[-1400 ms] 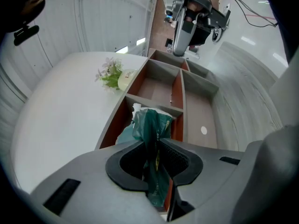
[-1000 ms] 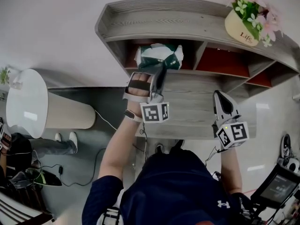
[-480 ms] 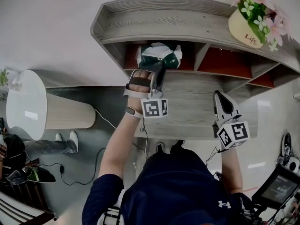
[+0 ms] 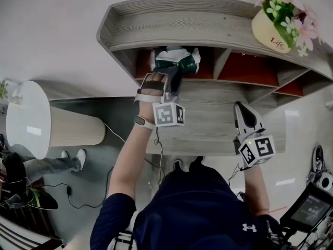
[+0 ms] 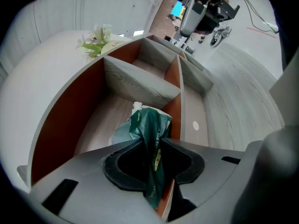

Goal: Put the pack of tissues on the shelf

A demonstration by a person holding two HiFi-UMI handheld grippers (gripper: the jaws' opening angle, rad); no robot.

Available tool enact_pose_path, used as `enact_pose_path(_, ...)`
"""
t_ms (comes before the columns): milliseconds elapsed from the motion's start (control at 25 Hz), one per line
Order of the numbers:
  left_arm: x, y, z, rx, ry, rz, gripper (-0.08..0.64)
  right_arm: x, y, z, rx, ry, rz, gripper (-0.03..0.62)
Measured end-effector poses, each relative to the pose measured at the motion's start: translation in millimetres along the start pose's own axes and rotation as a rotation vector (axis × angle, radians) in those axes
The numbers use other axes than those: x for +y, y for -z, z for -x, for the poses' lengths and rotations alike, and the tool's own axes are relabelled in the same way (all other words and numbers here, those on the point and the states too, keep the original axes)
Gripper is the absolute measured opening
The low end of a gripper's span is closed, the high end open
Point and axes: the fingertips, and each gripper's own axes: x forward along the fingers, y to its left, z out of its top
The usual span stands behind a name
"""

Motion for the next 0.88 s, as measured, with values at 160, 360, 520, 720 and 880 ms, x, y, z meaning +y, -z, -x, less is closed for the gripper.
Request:
enact_pose_path(160,-3.6,0.7,-4.3,0.011,0.065,0.014,0.158,-2.3,-0.5,0.2,-0.004,0.01,-0.004,0.009)
enact_pose_path(360,-9.7,4.4,-4.9,0.09,0.096,-0.09,0.235,-2.1,3.6,3.3,-0.003,0.017,-0.02,0.009)
enact_pose_path(520,0.1,5.1,2.6,0.108,0.05,-0.053,0.297,1.0,0.1,10.6,-0.011,0.024,-0.013,0.009)
enact_pose_path(720,8.3,3.0,2.9,0.095,0.014,0.025,0.344,-9.6,0.0,13.2,-0.021,0.041,-0.014,0.009)
enact_pose_path(880,21.8,0.6,37.8,0.084,-0.015,0.048,0.347,5.7,-12.2,28.4,-0.041,0.06,-0.005,0.009)
